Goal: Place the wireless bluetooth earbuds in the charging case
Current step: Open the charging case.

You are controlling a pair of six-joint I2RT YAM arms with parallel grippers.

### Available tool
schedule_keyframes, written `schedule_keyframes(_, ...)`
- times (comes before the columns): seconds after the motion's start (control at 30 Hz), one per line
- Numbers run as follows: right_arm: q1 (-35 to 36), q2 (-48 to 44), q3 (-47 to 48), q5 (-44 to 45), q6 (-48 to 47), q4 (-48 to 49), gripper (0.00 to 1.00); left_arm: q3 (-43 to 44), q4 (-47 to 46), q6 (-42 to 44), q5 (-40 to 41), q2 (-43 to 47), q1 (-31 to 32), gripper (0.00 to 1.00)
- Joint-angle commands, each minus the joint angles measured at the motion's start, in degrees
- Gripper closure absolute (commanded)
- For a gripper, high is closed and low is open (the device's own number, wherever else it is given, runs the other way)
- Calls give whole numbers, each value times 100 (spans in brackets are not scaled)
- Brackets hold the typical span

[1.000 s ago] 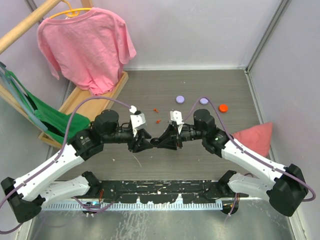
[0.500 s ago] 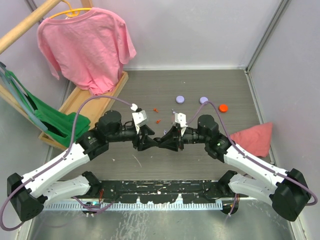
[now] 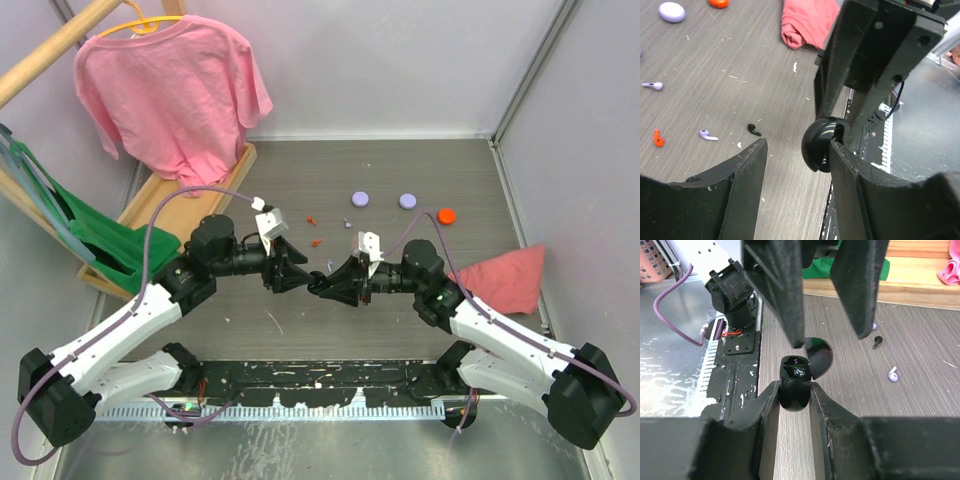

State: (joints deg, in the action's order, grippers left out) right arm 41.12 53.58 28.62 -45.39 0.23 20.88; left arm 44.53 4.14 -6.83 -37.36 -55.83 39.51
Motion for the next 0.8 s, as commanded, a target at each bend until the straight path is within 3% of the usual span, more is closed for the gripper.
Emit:
schedule_keyframes(0.0,18,-227,-135,-210,231,910,99,0,-523,-226,-100,131,-183,46)
schedule_keyframes(0.23,18,-280,-373,-276,458,1471,99,-15,-622,-359,-91,84,-220,44)
schedule_keyframes(0.4,16,-261,-495,40,376,1493,99,-19,-595,-441,25,218,-235,37)
schedule_keyframes(0.57,18,-274,-827,798,214,1753,99,11,32,-434,1130,446,-233,33)
schedule_keyframes(0.77,18,-308,-1327,1581,205,2517,99,48,1050,-834,3193,486,-237,31)
